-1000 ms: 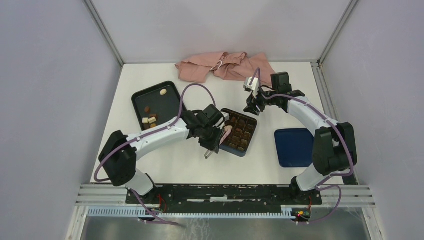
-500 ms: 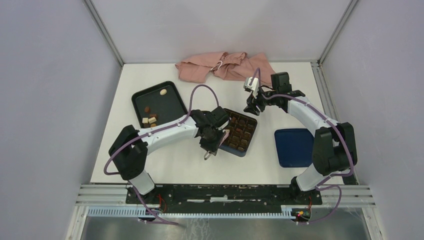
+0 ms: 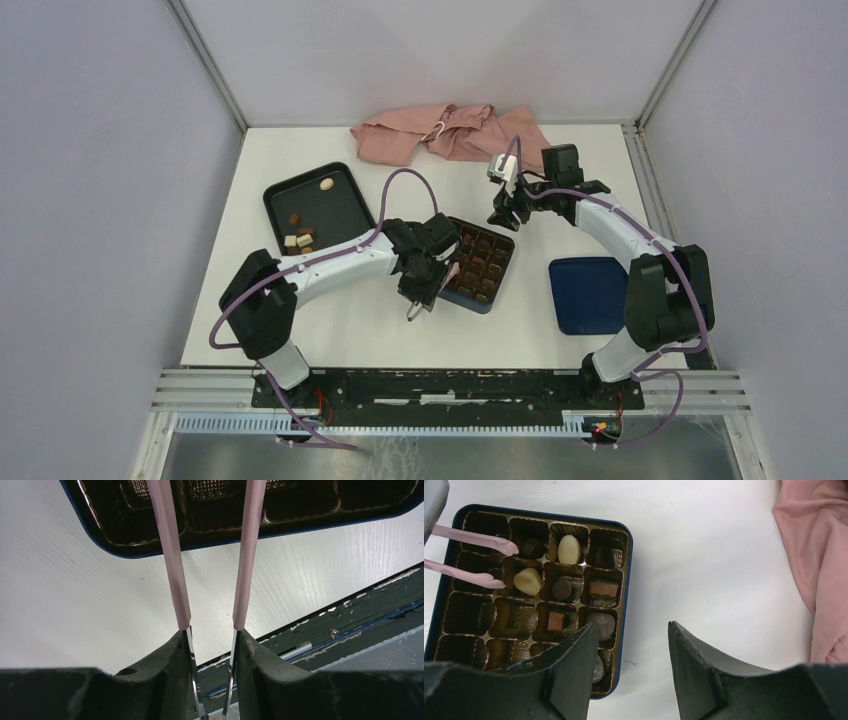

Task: Pack the chocolate
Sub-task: Adjust the packing box at the center of the board.

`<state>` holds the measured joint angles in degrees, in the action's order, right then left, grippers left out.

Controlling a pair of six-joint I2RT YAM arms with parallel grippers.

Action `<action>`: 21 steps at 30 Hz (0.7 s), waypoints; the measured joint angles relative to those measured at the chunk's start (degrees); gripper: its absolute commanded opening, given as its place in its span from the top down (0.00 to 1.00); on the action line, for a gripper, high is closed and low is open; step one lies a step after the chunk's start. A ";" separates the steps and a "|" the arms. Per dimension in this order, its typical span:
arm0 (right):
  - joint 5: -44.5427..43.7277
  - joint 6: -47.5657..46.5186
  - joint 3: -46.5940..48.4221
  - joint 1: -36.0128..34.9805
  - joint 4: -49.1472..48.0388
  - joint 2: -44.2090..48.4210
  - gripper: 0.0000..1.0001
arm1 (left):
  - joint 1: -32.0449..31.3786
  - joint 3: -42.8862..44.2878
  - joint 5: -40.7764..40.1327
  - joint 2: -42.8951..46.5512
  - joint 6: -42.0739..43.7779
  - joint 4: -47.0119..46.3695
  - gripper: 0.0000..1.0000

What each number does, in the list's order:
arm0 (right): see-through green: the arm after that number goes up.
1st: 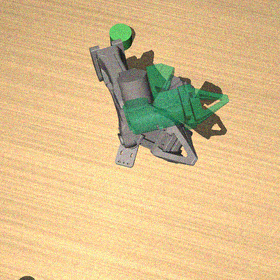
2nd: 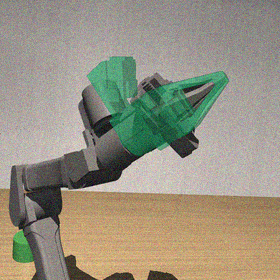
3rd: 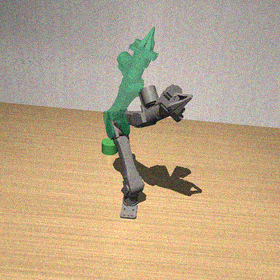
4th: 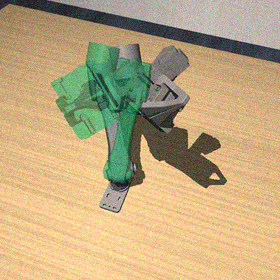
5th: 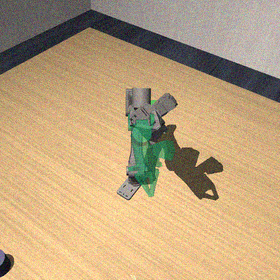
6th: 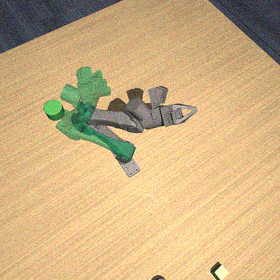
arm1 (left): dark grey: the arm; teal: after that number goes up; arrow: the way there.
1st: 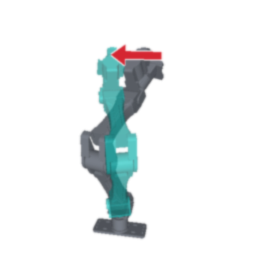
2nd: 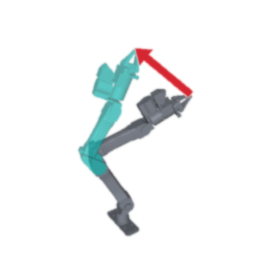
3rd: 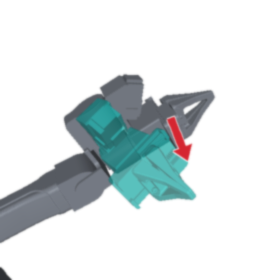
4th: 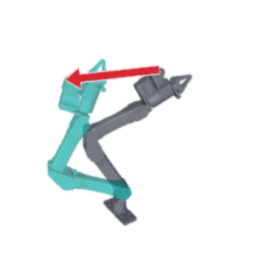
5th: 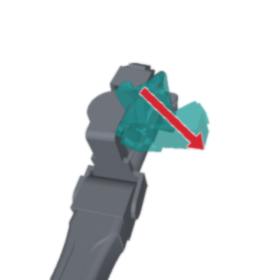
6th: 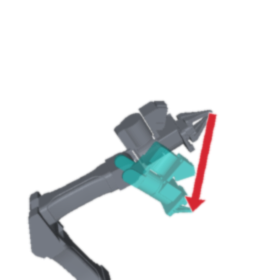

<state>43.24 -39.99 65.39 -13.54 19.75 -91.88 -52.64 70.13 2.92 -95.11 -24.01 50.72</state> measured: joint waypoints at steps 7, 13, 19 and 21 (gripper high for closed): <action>-0.04 -0.02 0.00 0.00 0.00 0.00 0.40 | 0.00 0.00 -1.36 0.02 -0.02 -0.04 0.65; -0.22 -0.02 0.00 -0.09 -0.04 -0.48 0.40 | 0.59 -0.48 -2.67 4.55 -0.20 -2.25 0.69; -0.87 -0.94 0.02 -0.66 0.92 -4.66 0.41 | 5.35 -4.00 -2.80 13.90 -0.81 -7.39 0.69; -1.29 -1.51 0.24 -1.05 2.05 -6.01 0.41 | 7.50 -6.54 -2.47 16.41 -0.85 -9.35 0.69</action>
<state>41.95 -41.50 65.63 -14.59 21.80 -97.89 -45.15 63.59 0.45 -78.70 -24.86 41.36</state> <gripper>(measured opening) 0.592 0.323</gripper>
